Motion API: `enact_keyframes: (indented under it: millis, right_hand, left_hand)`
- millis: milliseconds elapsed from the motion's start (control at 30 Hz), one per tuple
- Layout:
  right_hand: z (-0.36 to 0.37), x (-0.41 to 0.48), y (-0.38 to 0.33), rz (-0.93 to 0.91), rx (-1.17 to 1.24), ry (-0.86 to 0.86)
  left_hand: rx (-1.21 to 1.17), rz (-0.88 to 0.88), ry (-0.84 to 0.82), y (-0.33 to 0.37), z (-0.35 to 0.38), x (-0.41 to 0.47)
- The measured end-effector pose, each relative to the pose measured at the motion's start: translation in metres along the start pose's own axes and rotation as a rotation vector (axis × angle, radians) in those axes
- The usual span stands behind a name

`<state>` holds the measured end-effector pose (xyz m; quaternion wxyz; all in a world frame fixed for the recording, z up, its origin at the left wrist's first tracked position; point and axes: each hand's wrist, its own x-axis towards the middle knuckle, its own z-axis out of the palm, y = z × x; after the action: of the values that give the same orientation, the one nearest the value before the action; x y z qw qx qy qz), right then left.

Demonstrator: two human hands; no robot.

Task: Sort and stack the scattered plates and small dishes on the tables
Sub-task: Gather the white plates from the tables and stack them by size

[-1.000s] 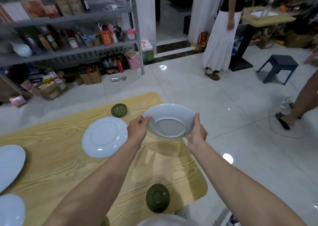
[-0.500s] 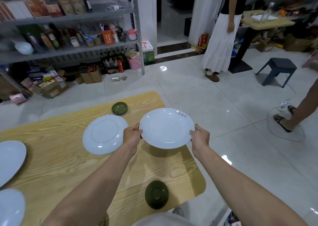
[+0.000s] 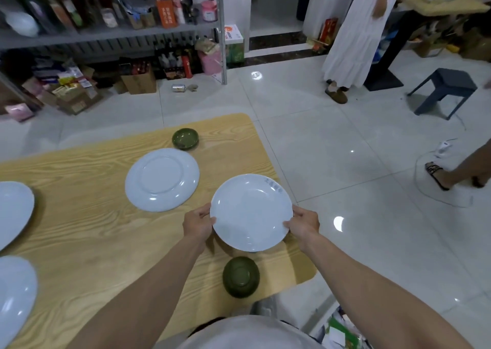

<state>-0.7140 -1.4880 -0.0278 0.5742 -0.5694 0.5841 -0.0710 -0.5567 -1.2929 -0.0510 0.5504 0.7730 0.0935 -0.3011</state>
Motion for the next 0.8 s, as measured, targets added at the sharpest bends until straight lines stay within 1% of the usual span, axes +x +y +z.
enact_keyframes:
  millis: [167, 400, 533, 633, 700, 800]
  right_hand:
    - [0.005, 0.009, 0.010, 0.044, -0.033, 0.002]
    - [0.009, 0.009, 0.010, 0.028, -0.084, 0.033]
    - [0.008, 0.006, 0.004, 0.011, -0.151, 0.042]
    - [0.003, 0.000, -0.004, -0.001, -0.159, 0.023]
    - [-0.001, -0.005, -0.011, -0.051, -0.237, -0.016]
    - [-0.003, -0.011, -0.026, -0.248, -0.475, -0.068]
  left_hand:
    - [0.031, -0.001, 0.013, -0.004, 0.000, 0.002]
    - [0.086, 0.010, 0.033, -0.002, 0.002, 0.001]
    - [0.094, 0.031, 0.015, 0.004, 0.004, -0.006]
    - [0.121, 0.041, -0.019, 0.011, 0.004, -0.014]
    - [0.157, 0.039, -0.042, 0.016, 0.003, -0.017]
    - [0.253, 0.080, -0.066, 0.026, 0.000, -0.021]
